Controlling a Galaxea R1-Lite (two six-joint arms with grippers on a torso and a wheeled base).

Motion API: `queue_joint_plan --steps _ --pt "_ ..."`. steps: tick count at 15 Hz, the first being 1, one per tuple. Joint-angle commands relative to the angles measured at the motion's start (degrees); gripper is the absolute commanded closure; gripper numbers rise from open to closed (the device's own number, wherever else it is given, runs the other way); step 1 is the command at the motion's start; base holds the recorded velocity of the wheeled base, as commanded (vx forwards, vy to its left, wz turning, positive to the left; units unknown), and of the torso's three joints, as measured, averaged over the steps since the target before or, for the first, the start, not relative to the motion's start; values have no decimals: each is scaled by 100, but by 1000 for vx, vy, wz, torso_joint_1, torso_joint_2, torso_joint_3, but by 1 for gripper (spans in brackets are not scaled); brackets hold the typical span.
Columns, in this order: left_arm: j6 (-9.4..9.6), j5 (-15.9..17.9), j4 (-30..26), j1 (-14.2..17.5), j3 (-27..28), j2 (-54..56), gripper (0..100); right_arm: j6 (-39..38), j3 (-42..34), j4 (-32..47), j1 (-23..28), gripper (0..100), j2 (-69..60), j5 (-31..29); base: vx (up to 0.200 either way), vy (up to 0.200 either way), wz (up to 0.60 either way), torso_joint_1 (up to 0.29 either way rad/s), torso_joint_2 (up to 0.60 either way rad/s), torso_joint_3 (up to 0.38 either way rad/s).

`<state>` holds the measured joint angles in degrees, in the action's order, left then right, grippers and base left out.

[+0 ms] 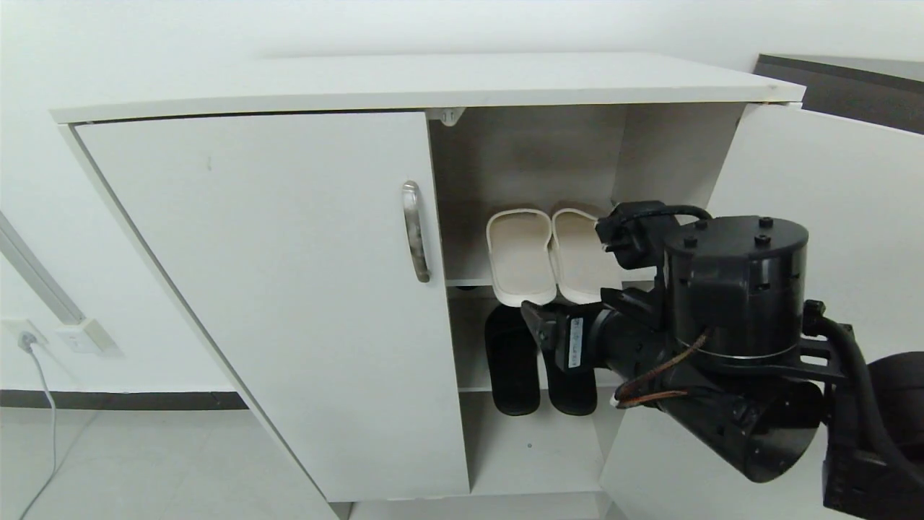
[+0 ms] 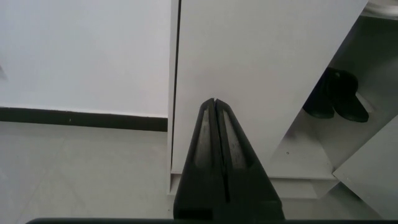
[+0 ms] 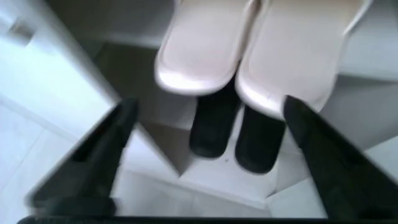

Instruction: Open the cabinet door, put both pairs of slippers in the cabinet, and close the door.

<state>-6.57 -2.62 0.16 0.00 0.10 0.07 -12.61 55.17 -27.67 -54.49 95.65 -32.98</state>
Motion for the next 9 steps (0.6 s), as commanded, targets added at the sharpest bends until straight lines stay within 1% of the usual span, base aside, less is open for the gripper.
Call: queue_joint_plan --steps 1,3,9 --pt "-2 -2 2 0 -1 -7 100 4 -235 -28 -114 100 -90 63 0 0 0 0 0 0" --pt "-2 -2 2 0 -1 -7 100 12 -314 -36 -220 100 -73 160 0 0 0 0 0 0" --pt "-2 -2 2 0 -1 -7 100 -5 -429 -45 -343 100 77 151 0 0 0 0 0 0"
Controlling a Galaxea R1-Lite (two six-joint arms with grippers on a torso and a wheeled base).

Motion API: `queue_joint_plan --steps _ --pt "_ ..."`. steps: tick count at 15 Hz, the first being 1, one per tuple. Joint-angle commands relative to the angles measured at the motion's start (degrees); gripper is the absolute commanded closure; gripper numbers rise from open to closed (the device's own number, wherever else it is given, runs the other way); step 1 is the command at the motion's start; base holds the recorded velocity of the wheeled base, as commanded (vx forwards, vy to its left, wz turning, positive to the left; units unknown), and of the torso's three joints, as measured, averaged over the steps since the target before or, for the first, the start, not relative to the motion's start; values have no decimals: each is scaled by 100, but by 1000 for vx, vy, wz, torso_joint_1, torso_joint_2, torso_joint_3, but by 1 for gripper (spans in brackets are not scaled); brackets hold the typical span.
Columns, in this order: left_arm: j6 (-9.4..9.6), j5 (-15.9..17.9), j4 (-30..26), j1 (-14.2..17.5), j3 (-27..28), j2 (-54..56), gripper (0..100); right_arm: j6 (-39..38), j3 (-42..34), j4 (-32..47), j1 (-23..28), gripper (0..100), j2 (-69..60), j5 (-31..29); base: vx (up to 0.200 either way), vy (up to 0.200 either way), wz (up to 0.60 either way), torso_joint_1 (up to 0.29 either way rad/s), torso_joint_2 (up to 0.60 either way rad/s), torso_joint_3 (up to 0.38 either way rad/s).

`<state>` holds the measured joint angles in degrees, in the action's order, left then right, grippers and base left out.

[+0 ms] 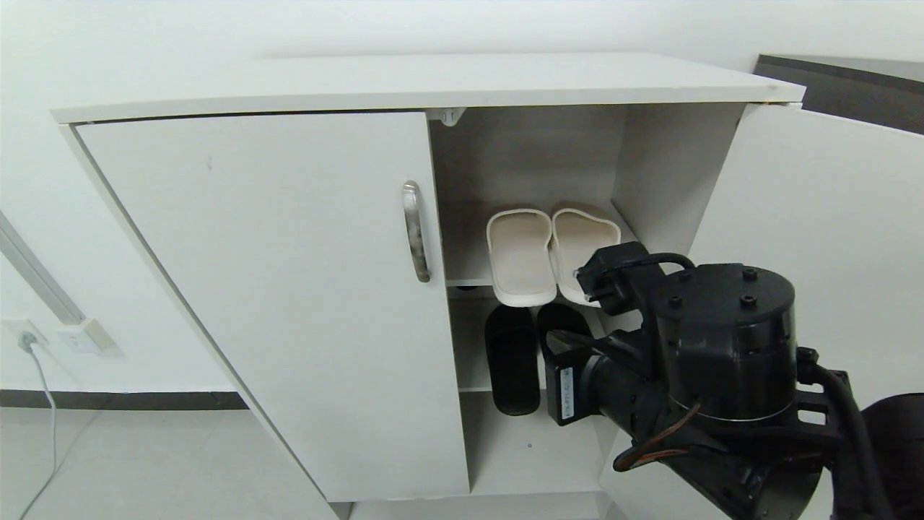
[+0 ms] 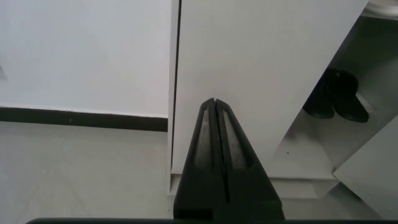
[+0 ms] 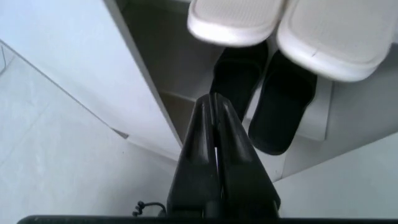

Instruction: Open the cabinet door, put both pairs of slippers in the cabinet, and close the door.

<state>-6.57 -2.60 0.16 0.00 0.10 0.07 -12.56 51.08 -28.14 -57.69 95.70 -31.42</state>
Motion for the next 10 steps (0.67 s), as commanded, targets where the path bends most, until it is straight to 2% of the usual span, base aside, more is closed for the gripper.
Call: queue_joint_plan --steps 1,10 --pt "-2 -4 2 0 -1 -7 100 -1 -19 -16 -32 100 90 -5 -200 0 0 -2 2 2" --pt "-2 -4 2 0 -1 -7 100 8 -89 -140 -23 100 160 -58 -200 0 0 2 3 1"
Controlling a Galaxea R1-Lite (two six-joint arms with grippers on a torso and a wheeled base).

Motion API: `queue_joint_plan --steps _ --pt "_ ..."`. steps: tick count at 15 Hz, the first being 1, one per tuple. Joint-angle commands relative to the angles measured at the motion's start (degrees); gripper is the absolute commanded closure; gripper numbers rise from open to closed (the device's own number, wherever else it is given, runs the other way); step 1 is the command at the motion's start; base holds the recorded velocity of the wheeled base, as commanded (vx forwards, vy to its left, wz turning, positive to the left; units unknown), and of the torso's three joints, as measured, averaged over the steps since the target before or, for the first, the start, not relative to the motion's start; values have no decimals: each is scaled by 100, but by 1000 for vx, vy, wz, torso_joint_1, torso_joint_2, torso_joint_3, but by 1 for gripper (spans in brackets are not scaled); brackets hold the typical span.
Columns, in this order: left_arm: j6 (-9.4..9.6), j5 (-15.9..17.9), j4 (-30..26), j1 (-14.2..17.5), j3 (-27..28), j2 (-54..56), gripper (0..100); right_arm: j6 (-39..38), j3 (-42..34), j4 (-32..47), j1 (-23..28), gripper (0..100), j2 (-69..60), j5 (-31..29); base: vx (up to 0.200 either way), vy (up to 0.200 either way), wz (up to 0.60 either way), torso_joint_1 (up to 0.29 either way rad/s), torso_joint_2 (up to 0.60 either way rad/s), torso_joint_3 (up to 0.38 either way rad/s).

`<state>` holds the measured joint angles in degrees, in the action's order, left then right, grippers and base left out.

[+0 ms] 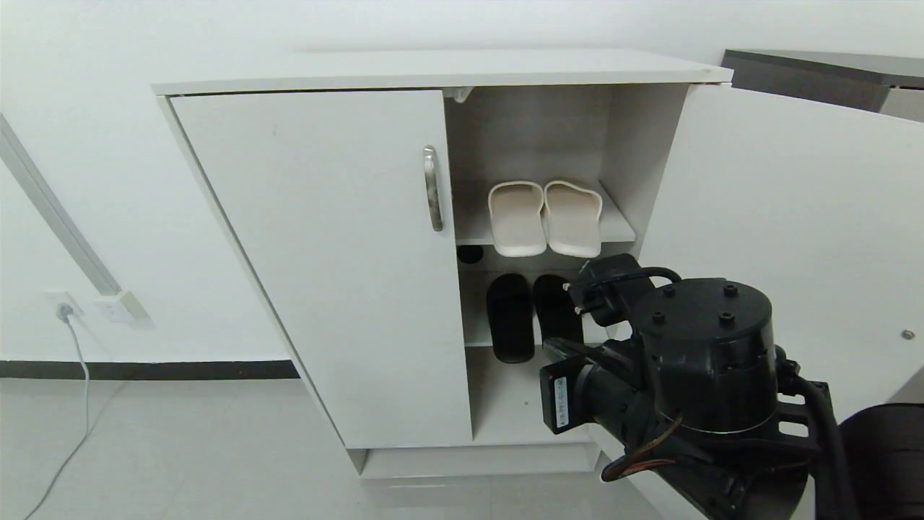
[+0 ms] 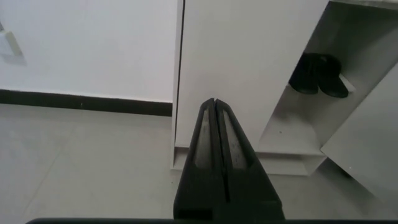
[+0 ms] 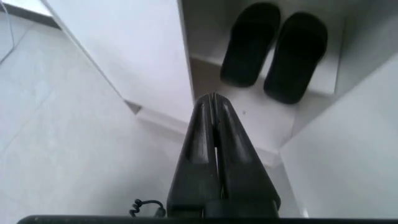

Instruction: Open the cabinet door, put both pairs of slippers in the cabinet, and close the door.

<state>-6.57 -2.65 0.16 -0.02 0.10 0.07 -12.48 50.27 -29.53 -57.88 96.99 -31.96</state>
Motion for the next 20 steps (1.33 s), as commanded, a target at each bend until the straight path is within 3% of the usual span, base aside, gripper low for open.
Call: queue_joint_plan --steps 1,3,20 --pt "-2 1 2 2 -1 -7 100 0 -18 -1 -4 100 31 -3 -200 0 0 2 2 2" --pt "-2 1 2 2 -1 -7 100 9 -70 -1 5 100 39 -12 -200 0 0 -5 5 7" --pt "-2 1 2 2 -1 -7 100 220 -237 -194 84 100 198 -3 0 0 0 0 0 0"
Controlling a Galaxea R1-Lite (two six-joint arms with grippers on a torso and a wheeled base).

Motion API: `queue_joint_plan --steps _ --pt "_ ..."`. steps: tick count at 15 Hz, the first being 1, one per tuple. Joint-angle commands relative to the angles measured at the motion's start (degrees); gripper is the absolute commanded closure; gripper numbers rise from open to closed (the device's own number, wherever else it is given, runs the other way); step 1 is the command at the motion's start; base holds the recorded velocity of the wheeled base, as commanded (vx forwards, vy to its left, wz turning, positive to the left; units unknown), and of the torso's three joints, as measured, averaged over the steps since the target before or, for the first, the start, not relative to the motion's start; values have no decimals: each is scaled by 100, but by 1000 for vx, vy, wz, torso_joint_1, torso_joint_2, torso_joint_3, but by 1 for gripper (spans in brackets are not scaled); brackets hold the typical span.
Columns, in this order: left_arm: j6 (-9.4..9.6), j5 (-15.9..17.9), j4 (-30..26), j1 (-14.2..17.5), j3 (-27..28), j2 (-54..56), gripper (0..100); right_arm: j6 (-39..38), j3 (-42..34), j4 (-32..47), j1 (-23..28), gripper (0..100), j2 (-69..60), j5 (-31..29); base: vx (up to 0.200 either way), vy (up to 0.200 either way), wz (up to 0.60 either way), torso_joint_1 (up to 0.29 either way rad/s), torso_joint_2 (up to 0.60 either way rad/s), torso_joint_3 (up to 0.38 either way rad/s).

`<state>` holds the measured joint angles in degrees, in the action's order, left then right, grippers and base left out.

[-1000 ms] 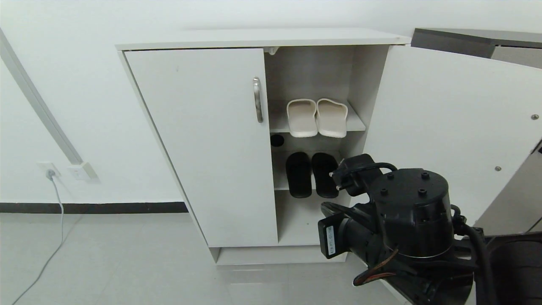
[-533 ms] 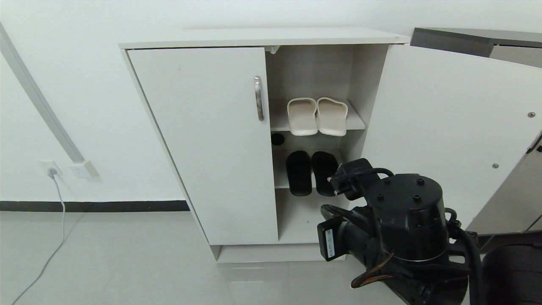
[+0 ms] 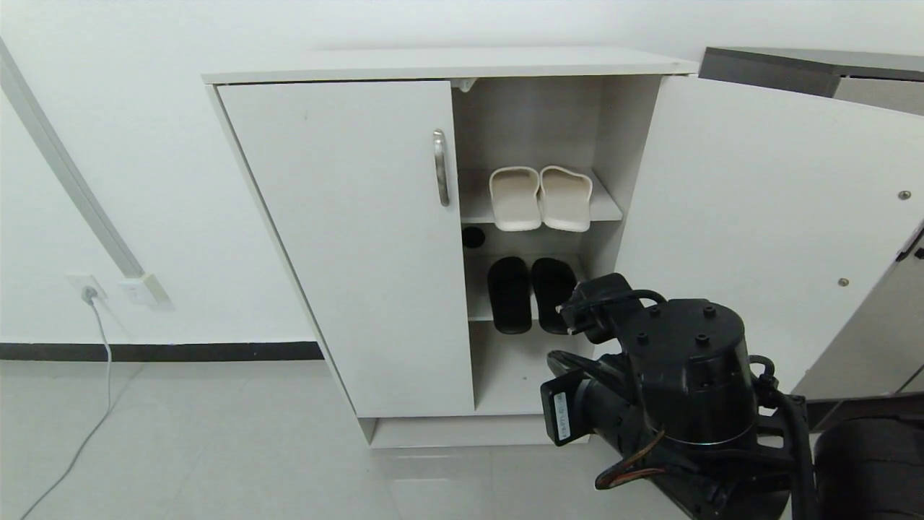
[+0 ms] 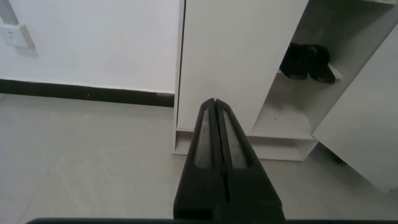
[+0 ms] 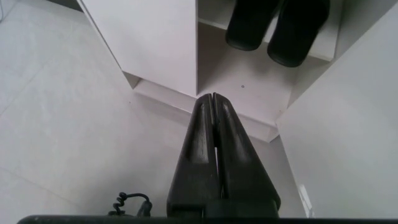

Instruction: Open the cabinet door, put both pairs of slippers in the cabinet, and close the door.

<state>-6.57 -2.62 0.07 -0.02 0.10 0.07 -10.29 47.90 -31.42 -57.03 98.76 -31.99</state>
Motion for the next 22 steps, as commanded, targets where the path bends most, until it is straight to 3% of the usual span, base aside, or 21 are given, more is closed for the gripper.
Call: queue_joint_plan --steps 1,10,22 --pt "-2 -2 10 2 -1 -7 100 1 0 4 -1 100 21 0 0 0 0 2 -144 -154" --pt "-2 -2 10 2 -1 -7 100 1 27 4 7 100 38 0 0 0 0 53 -396 -350" --pt "-2 -2 10 2 -1 -7 100 1 18 -5 43 100 56 0 0 0 0 165 -483 -326"
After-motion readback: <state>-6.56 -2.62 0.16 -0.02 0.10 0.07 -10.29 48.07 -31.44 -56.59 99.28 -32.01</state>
